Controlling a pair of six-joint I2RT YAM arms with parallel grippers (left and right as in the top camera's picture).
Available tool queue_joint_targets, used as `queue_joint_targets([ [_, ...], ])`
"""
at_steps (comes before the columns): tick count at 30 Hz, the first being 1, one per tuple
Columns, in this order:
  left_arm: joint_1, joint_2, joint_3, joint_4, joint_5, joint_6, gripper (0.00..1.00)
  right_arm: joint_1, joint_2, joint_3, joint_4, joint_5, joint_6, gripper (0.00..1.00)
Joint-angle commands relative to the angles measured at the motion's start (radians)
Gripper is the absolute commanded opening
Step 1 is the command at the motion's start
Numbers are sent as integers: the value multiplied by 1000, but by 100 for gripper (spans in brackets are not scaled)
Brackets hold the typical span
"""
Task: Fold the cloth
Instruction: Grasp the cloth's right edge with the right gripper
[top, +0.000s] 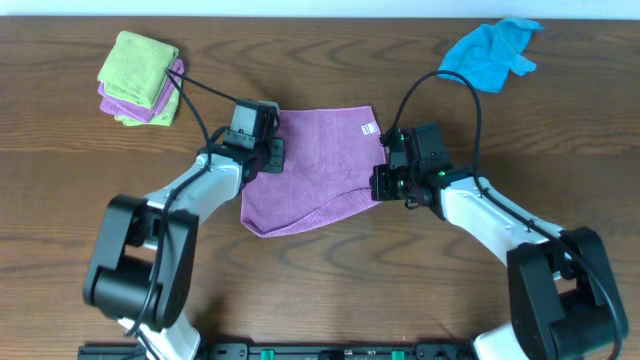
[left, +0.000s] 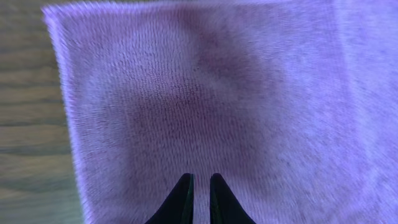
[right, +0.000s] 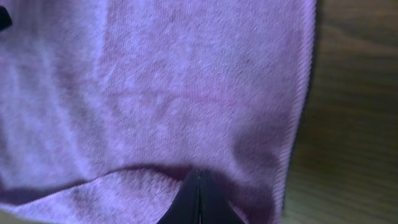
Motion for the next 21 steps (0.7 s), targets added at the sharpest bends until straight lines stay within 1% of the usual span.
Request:
queue_joint_targets([
  [1, 3, 35, -6, 14, 0, -53, 11, -6, 15, -3, 3, 69, -16, 2],
  [6, 3, 55, -6, 13, 0, -53, 10, -6, 81, -3, 3, 75, -4, 2],
  [12, 3, 55, -6, 9, 0, -61, 9, -3, 130, -3, -42, -50, 3, 2],
  [16, 3, 55, -6, 8, 0, -61, 9, -4, 106, -2, -100, -140, 3, 1],
  [21, 3, 55, -6, 5, -1, -61, 7, -4, -3, 0, -196, -148, 2, 1],
])
